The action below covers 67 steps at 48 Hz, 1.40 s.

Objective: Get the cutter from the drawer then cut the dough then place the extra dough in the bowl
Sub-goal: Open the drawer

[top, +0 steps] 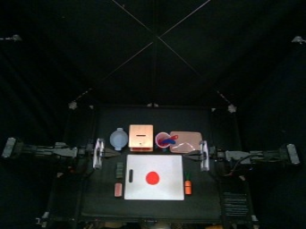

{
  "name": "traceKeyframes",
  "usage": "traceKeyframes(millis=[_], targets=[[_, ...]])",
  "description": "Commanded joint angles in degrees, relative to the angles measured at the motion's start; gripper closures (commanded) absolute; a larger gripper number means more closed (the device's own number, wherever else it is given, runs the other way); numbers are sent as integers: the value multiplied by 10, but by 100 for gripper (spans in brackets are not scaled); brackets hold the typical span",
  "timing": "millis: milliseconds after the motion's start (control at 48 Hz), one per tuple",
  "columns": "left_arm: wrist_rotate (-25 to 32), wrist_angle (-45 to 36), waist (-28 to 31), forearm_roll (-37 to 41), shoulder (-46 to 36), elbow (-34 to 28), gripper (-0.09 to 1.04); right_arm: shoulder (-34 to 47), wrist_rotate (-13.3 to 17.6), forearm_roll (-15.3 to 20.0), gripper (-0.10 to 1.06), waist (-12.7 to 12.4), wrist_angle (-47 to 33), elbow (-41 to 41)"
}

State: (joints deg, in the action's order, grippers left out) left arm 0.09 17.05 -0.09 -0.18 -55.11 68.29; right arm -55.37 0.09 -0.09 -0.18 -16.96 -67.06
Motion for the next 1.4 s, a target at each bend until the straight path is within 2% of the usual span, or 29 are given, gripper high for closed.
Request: traceKeyframes(millis=[21, 250, 375, 479, 667, 812, 1042, 1250, 1396], targets=[[-5, 56, 23, -13, 66, -17, 86, 31, -7, -5, 100, -17, -2, 10], [-9, 220, 17, -108, 197, -24, 84, 185, -7, -80, 100, -59, -12, 105], [-10, 309, -34, -182, 276, -23, 83, 289, -6, -128, 100, -85, -52, 170], [-12, 359, -83, -250, 339, -32, 83, 366, -6, -154, 100, -112, -93, 211], [-50, 389, -131, -401, 432, -67, 83, 502, -2, -163, 100, -163, -163, 283], [-83, 389, -137, -454, 468, -75, 83, 590, -6, -164, 100, -181, -175, 341], [-157, 389, -134, -548, 518, -75, 83, 685, -9, -171, 100, -199, -174, 423], [-206, 385, -133, -553, 548, -78, 82, 732, -9, -181, 100, -200, -155, 456], [-216, 385, -133, -542, 559, -85, 77, 747, -8, -188, 100, -200, -128, 464]])
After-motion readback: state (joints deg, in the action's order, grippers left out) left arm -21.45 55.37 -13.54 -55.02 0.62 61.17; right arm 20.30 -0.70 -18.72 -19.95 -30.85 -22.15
